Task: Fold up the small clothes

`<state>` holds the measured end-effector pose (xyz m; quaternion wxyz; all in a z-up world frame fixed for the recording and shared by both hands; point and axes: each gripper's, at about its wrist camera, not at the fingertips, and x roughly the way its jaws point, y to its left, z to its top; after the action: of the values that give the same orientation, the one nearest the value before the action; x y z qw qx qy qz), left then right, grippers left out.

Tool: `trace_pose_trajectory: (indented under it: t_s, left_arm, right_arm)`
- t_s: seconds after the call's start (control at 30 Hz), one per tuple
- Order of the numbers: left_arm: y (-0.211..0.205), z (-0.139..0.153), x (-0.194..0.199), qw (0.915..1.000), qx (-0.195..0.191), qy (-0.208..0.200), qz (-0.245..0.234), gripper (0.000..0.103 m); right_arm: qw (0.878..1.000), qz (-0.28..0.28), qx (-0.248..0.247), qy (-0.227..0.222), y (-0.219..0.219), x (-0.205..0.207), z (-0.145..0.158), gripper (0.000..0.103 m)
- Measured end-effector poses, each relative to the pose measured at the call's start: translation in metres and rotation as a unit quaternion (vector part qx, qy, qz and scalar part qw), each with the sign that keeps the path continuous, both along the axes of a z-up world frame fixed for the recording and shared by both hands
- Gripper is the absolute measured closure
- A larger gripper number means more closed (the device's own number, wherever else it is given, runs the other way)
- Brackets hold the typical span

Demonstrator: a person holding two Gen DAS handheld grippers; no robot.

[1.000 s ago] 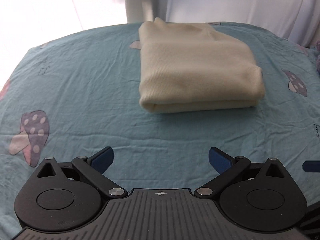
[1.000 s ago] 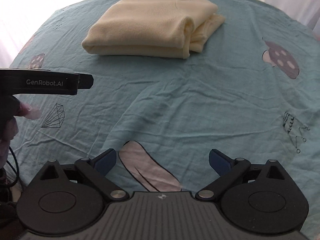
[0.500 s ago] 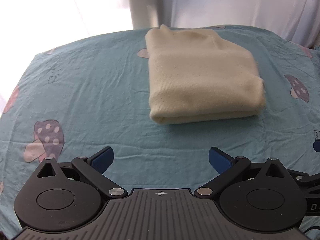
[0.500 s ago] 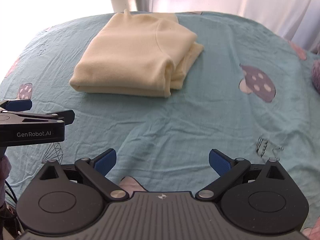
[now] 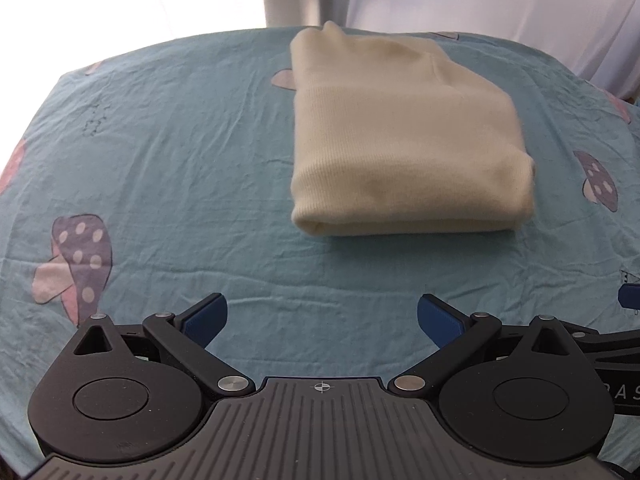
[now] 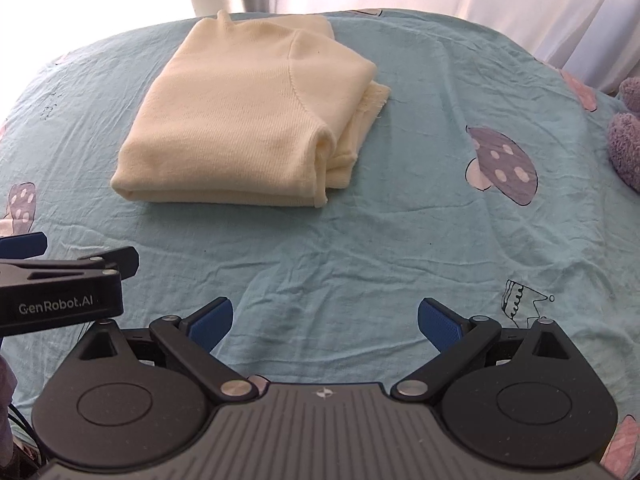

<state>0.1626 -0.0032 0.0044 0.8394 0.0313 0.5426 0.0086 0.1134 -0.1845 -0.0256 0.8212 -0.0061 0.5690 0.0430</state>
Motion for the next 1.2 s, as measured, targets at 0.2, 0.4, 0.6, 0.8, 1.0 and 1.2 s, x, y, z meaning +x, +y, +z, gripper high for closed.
trace_pose_trajectory:
  t_s: [0.2,0.4,0.6,0.8,1.0,1.2]
  left_arm:
    - [0.0027,0.0002,0.0032,1.0000,0.002,-0.002,0.004,0.000]
    - [0.0027,0.0010,0.0057,0.9999,0.008,-0.006,0.003,0.000]
    - [0.0023,0.0001,0.0068,0.9999,0.010,-0.006,0.002,0.000]
    - [0.0012,0.0006,0.0067,0.9999,0.013,-0.009,0.001,0.000]
    - [0.0007,0.0007,0.0065,0.9998,0.014,-0.011,-0.002,0.000]
    - [0.0010,0.0012,0.0060,0.9998,0.013,-0.013,-0.003,0.000]
  right_arm:
    - [1.000,0.001,-0.004,-0.003,0.0012,0.0031,0.0009,0.004]
    - [1.000,0.001,-0.007,-0.010,0.0028,0.0067,0.0025,0.004]
    - [1.000,0.004,-0.013,-0.015,0.0036,0.0090,0.0034,0.004]
    - [1.000,0.004,-0.014,-0.018,0.0034,0.0087,0.0041,0.004]
    - [1.000,0.005,-0.012,-0.021,0.0028,0.0079,0.0051,0.004]
    - [1.000,0.007,-0.011,-0.024,0.0018,0.0077,0.0061,0.004]
